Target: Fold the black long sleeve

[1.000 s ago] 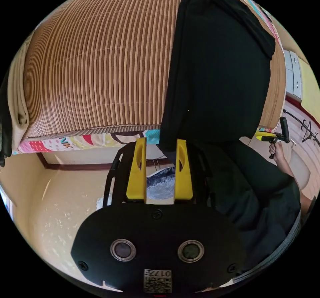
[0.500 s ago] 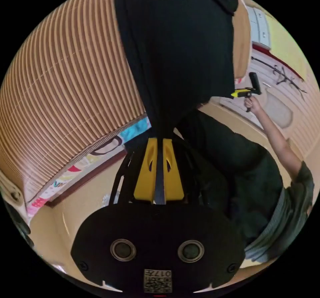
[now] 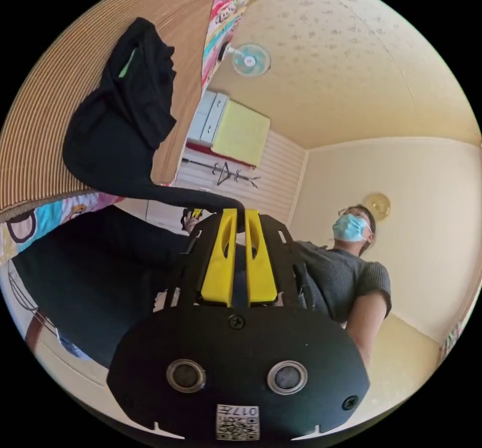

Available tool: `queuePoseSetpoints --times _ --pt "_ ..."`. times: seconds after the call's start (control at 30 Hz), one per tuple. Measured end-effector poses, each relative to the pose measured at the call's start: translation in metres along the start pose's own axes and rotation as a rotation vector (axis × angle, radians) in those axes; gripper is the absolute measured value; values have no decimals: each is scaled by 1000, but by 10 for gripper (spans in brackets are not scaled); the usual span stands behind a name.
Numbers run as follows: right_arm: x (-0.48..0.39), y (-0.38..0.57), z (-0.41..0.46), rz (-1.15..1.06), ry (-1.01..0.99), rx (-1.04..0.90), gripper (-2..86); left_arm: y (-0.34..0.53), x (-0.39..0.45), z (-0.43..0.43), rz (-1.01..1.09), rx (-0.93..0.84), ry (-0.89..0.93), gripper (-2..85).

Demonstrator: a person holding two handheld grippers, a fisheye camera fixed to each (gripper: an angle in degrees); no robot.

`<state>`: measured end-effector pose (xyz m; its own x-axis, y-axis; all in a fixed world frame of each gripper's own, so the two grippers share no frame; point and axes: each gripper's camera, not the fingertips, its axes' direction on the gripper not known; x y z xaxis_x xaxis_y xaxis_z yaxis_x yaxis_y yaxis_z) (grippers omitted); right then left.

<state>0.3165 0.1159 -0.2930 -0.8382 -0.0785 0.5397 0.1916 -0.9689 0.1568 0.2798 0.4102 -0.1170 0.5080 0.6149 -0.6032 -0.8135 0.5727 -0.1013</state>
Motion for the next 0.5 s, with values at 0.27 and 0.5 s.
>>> queuePoseSetpoints --times 0.27,0.5 --pt "26 -170 164 64 138 90 22 -133 4 21 -69 520 -6 18" --pt "52 -255 245 102 310 39 31 -244 -5 38 -124 700 -172 28"
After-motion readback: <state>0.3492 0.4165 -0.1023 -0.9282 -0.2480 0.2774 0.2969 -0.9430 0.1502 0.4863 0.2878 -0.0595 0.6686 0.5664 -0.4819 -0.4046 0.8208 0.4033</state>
